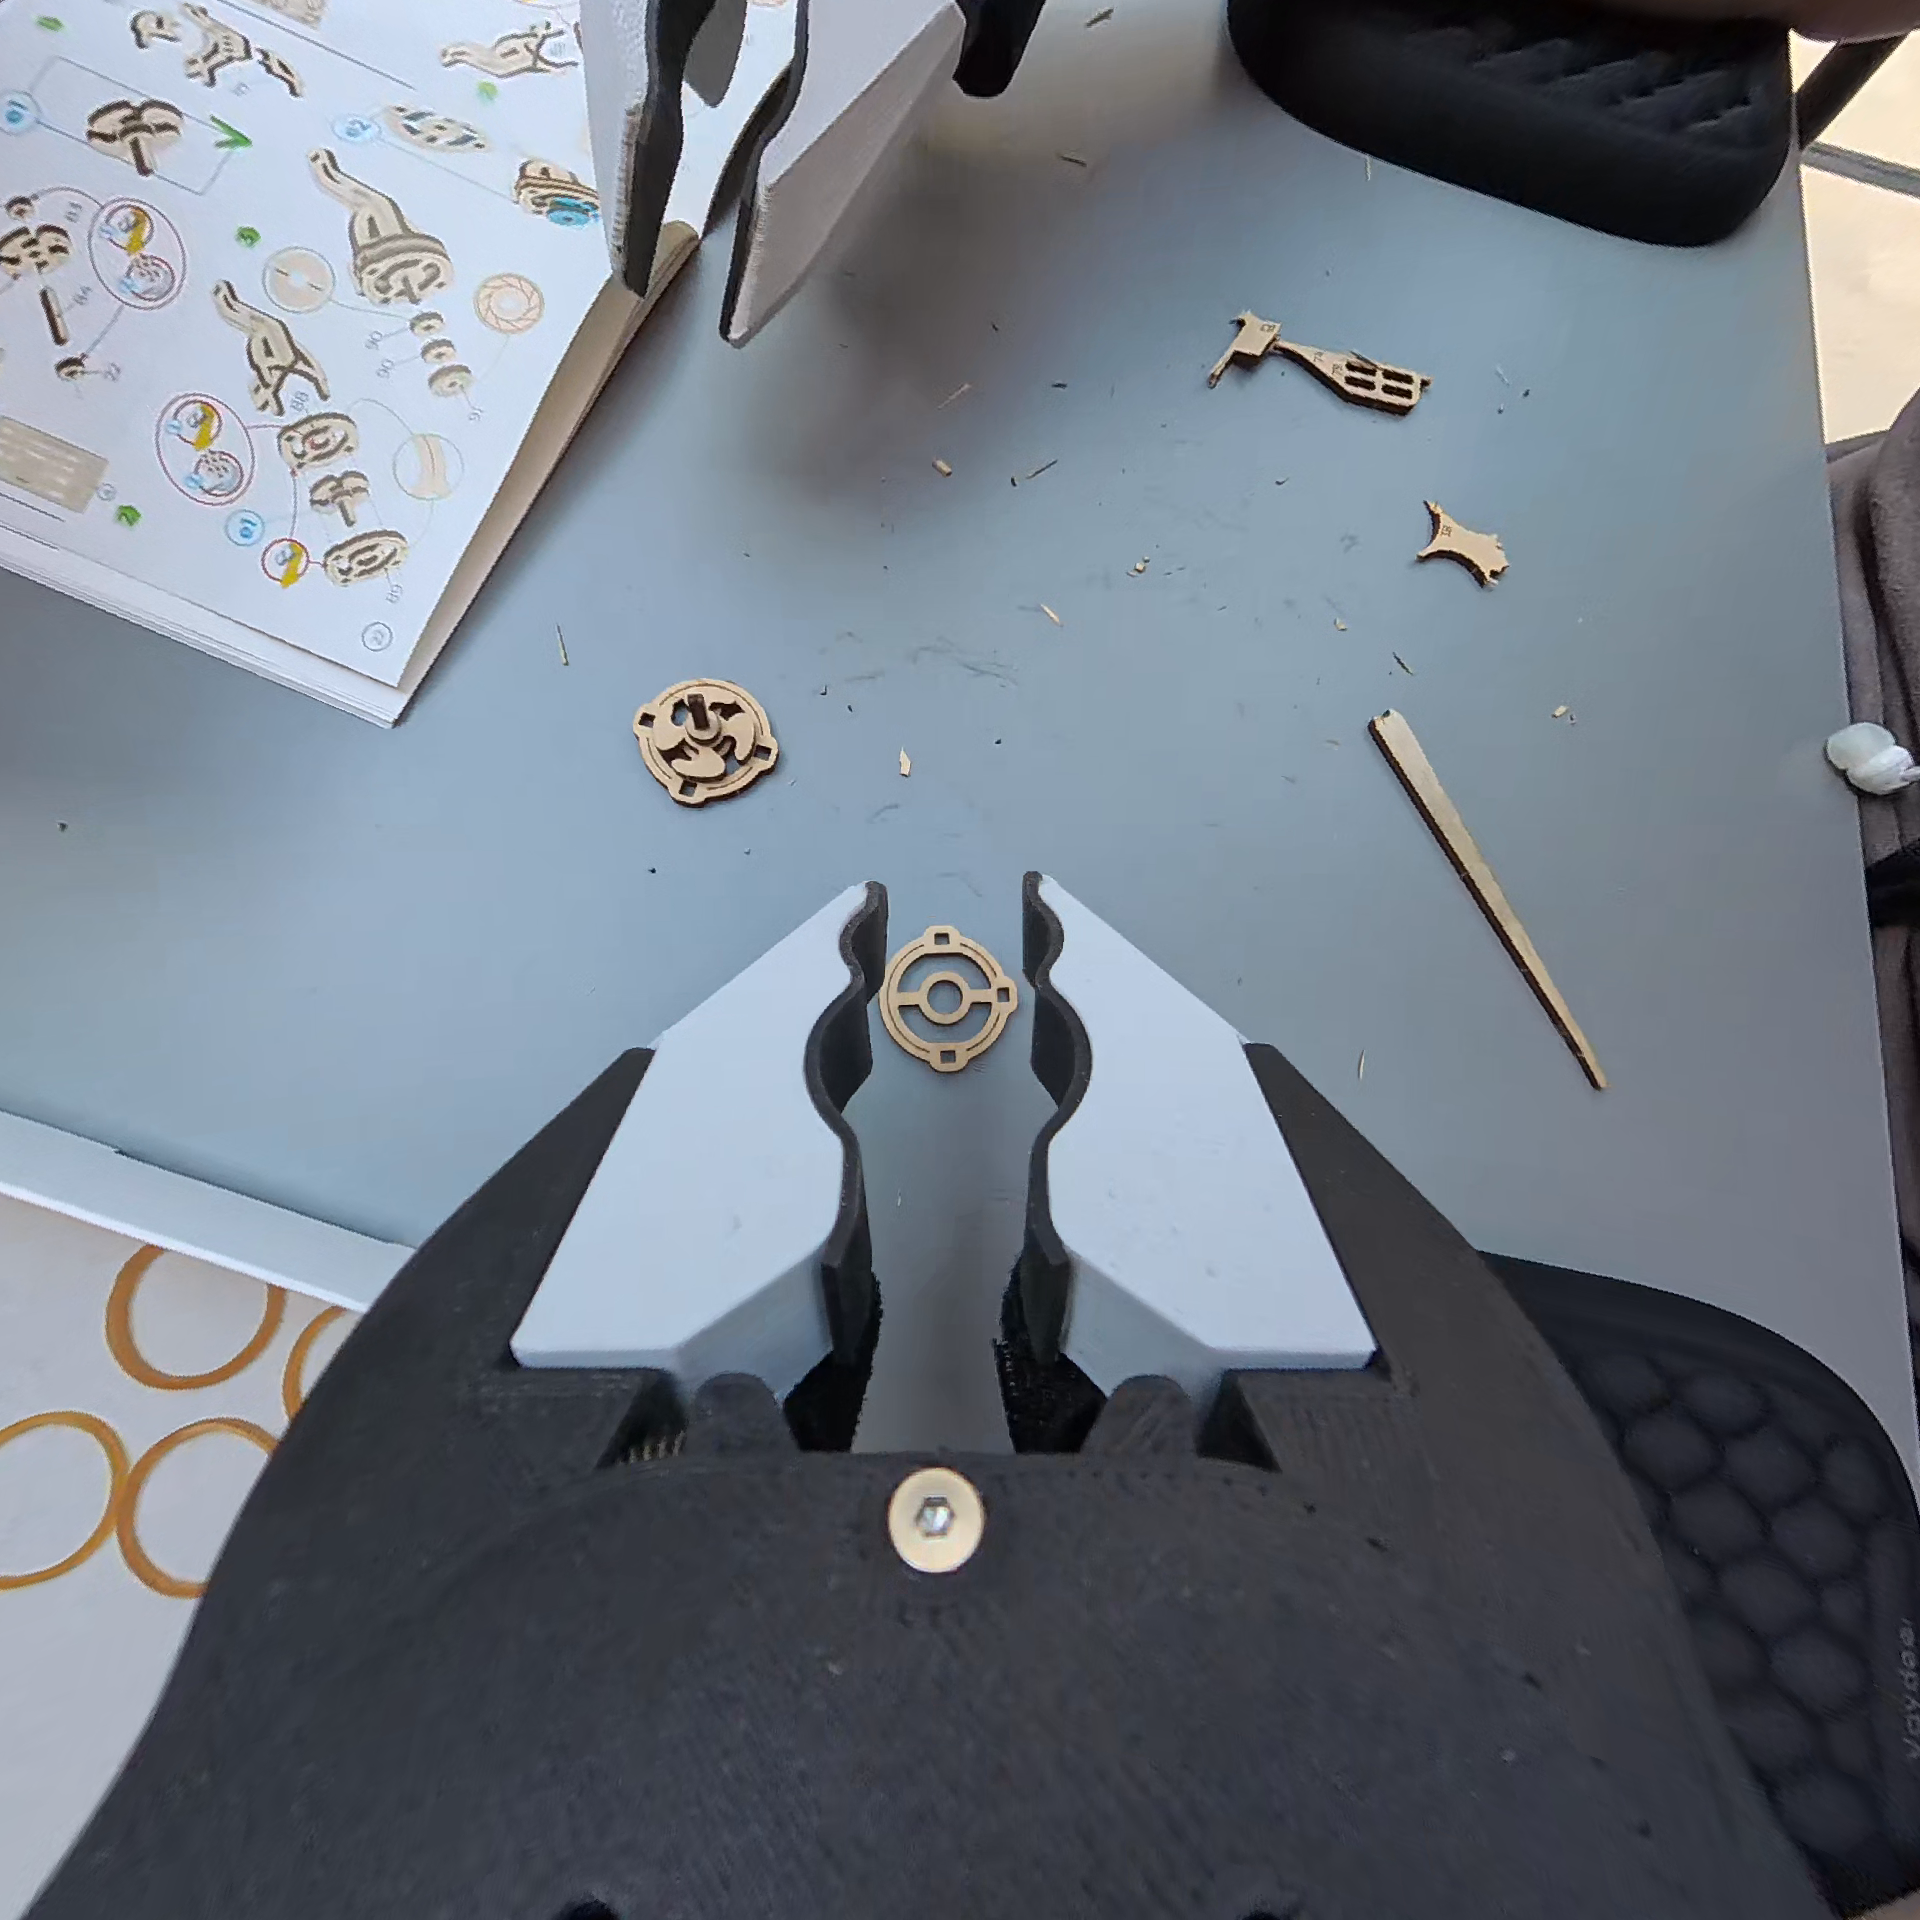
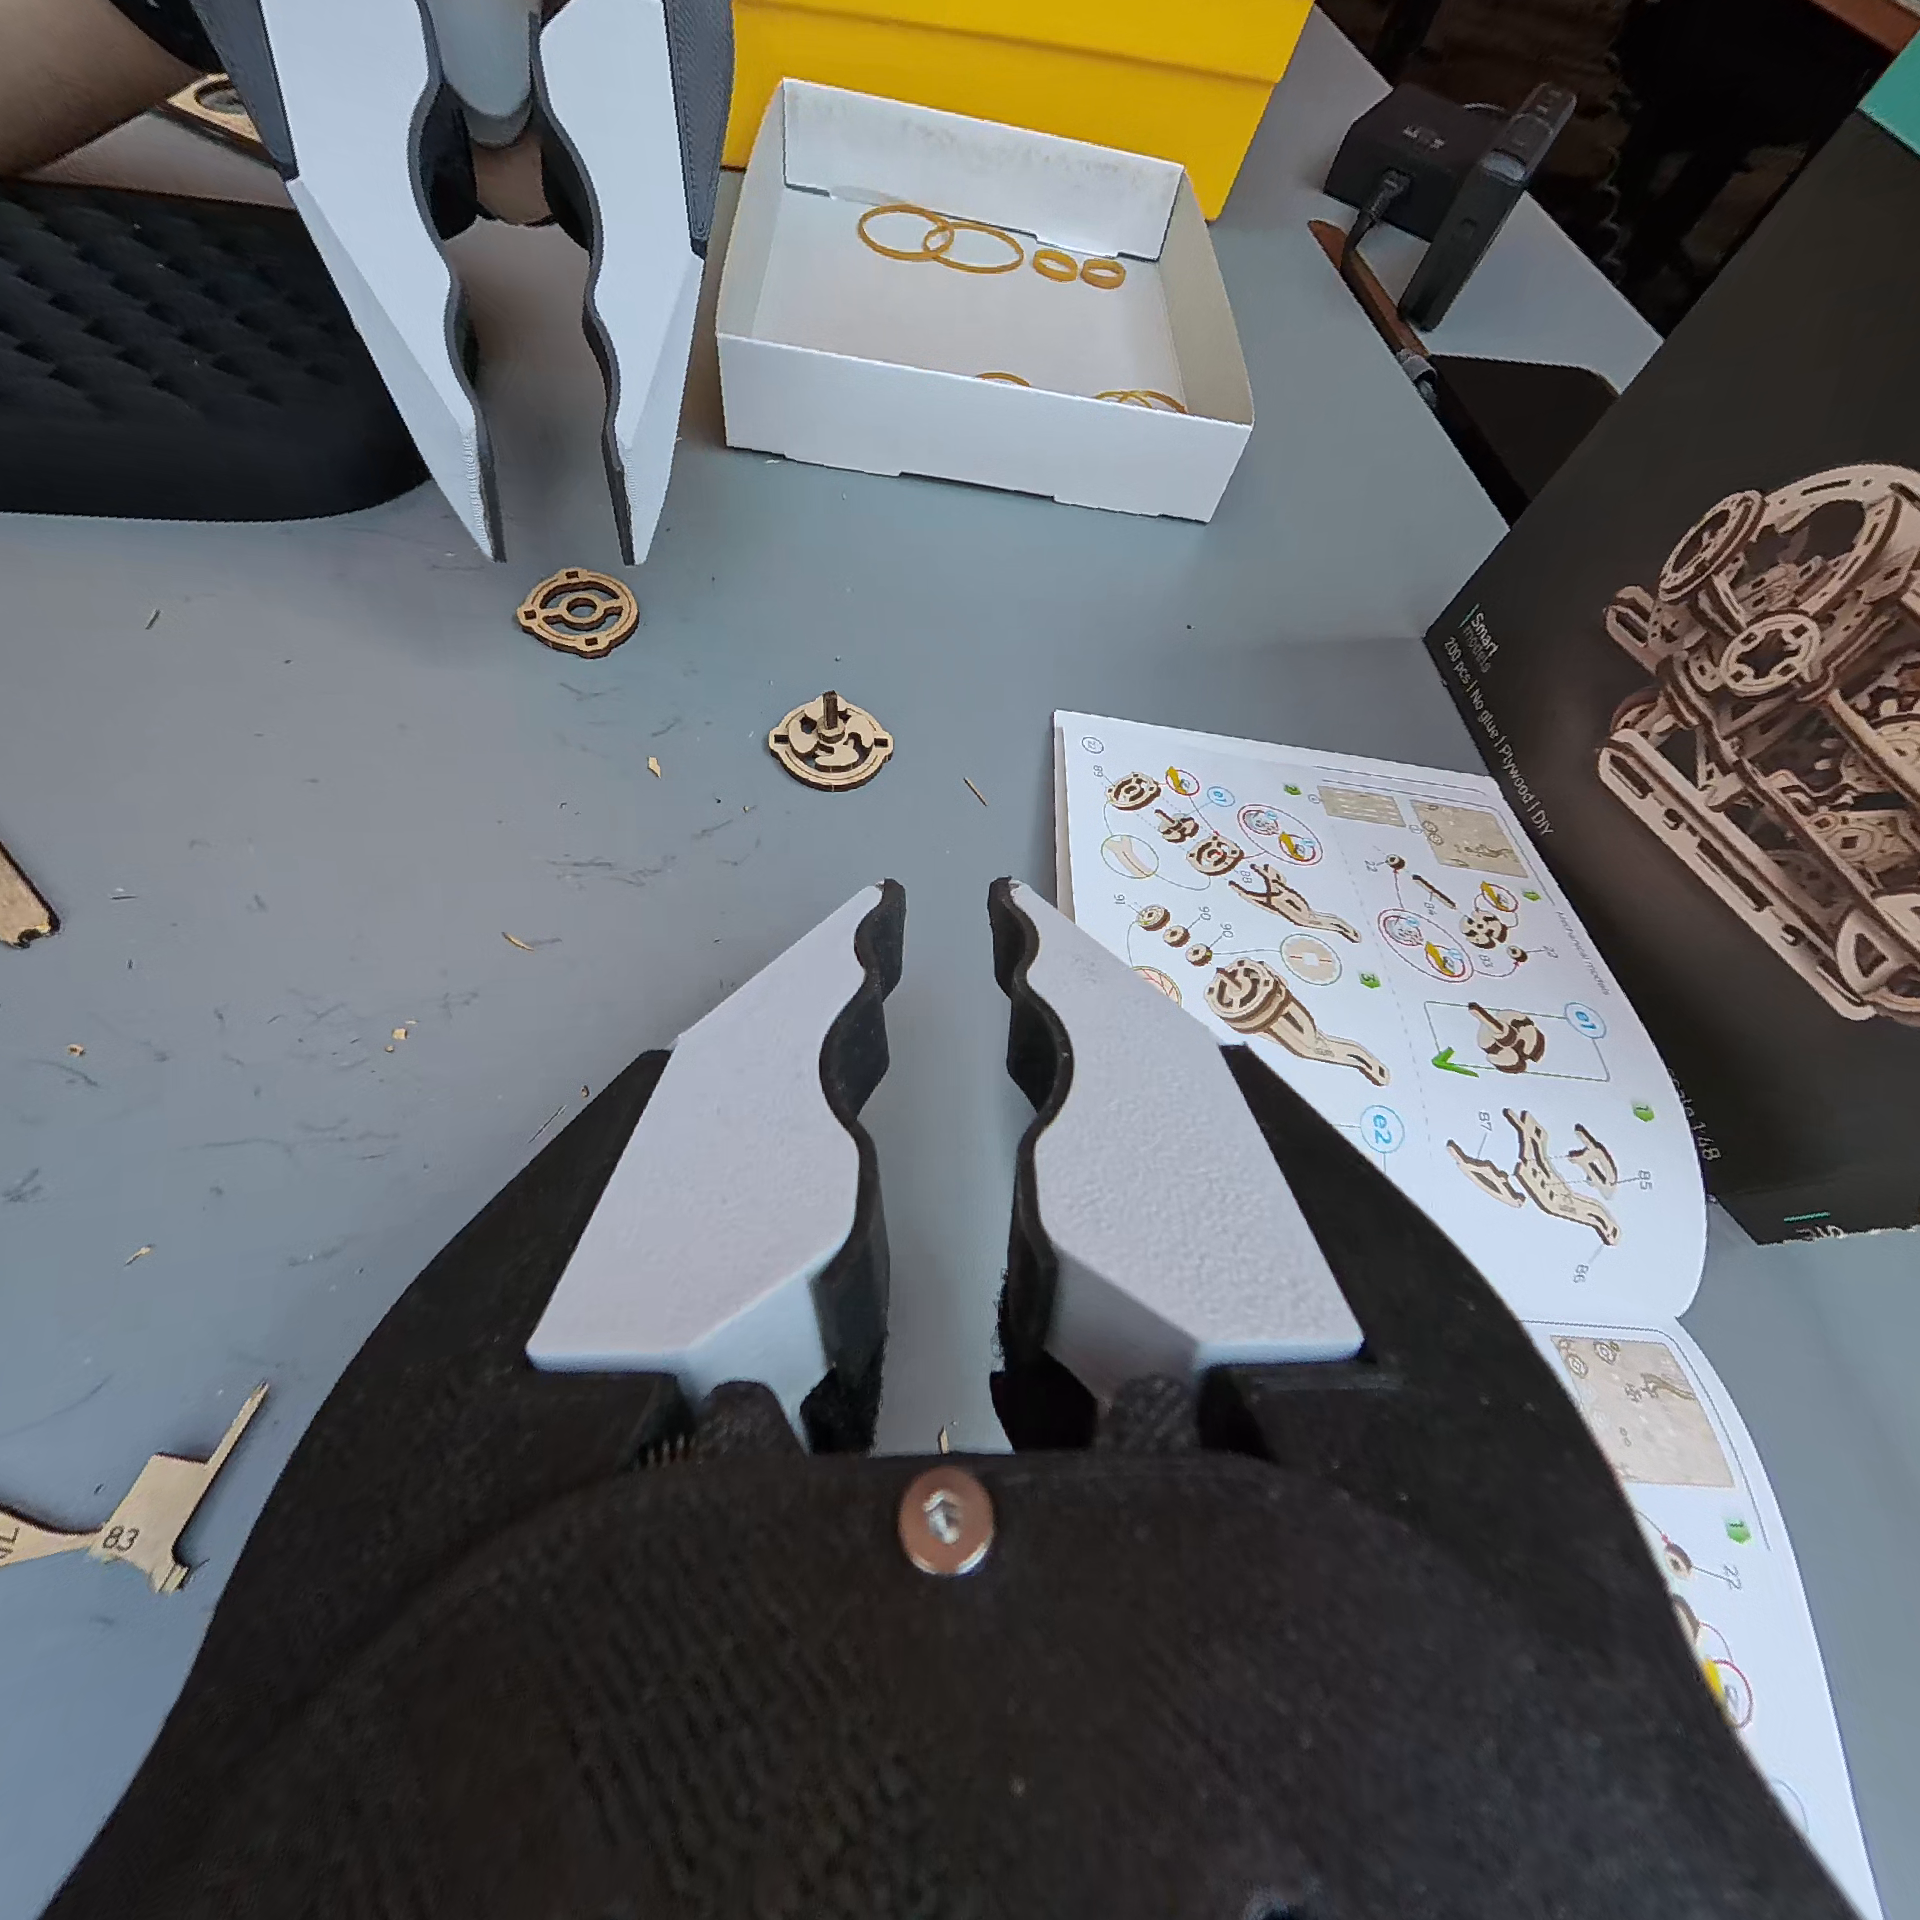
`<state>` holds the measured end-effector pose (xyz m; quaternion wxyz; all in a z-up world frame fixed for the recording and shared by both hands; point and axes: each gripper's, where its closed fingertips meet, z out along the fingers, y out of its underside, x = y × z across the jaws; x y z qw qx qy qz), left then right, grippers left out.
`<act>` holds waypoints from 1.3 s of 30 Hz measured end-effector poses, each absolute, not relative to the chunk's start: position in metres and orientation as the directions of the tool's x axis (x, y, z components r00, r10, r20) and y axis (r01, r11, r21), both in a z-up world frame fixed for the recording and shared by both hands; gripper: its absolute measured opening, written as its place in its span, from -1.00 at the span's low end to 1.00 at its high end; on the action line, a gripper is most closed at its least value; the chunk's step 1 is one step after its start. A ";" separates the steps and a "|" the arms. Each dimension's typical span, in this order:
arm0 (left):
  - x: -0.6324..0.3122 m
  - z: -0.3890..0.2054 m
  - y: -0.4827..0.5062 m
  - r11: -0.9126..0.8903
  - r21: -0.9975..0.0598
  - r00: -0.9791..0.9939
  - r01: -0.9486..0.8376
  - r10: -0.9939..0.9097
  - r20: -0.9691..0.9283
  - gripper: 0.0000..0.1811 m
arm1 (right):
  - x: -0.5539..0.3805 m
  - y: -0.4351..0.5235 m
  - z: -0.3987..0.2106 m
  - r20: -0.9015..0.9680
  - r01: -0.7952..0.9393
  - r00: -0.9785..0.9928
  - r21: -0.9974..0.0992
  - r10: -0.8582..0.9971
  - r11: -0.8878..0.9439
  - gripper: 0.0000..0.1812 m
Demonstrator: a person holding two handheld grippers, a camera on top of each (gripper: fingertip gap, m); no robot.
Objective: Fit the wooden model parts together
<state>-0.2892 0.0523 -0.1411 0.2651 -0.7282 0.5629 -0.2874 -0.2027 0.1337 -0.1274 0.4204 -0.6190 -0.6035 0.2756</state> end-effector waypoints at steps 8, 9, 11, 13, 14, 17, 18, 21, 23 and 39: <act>-0.285 -0.137 0.059 -0.227 -0.743 0.216 -0.630 -0.970 0.113 -0.72 | -0.215 0.124 -0.134 0.153 0.511 0.094 -0.855 0.984 0.084 -0.78; -0.285 -0.136 0.060 -0.229 -0.746 0.221 -0.625 -0.969 0.113 -0.72 | -0.219 0.121 -0.136 0.150 0.516 0.087 -0.852 0.985 0.084 -0.77; -0.286 -0.136 0.062 -0.233 -0.749 0.228 -0.620 -0.967 0.112 -0.73 | -0.227 0.118 -0.141 0.165 0.532 0.080 -0.841 0.983 0.097 -0.73; -0.286 -0.137 0.063 -0.234 -0.748 0.232 -0.621 -0.967 0.110 -0.73 | -0.235 0.113 -0.146 0.181 0.548 0.059 -0.828 0.982 0.120 -0.70; -0.286 -0.137 0.063 -0.231 -0.748 0.233 -0.622 -0.967 0.105 -0.73 | -0.238 0.112 -0.148 0.189 0.556 0.054 -0.821 0.981 0.127 -0.70; -0.285 -0.136 0.063 -0.224 -0.751 0.234 -0.622 -0.968 0.095 -0.73 | -0.244 0.113 -0.153 0.203 0.576 0.051 -0.806 0.978 0.138 -0.70; -0.285 -0.136 0.064 -0.223 -0.751 0.234 -0.622 -0.968 0.094 -0.73 | -0.245 0.113 -0.153 0.202 0.576 0.052 -0.806 0.978 0.136 -0.70; -0.286 -0.137 0.064 -0.225 -0.744 0.237 -0.629 -0.967 0.093 -0.73 | -0.246 0.114 -0.152 0.190 0.573 0.056 -0.810 0.980 0.124 -0.70; -0.287 -0.139 0.063 -0.226 -0.738 0.237 -0.635 -0.967 0.092 -0.73 | -0.247 0.114 -0.153 0.184 0.578 0.054 -0.808 0.981 0.120 -0.70; -0.300 -0.150 0.056 -0.232 -0.673 0.230 -0.703 -0.969 0.094 -0.47 | -0.246 0.110 -0.159 0.225 0.603 0.019 -0.779 0.974 0.169 -0.70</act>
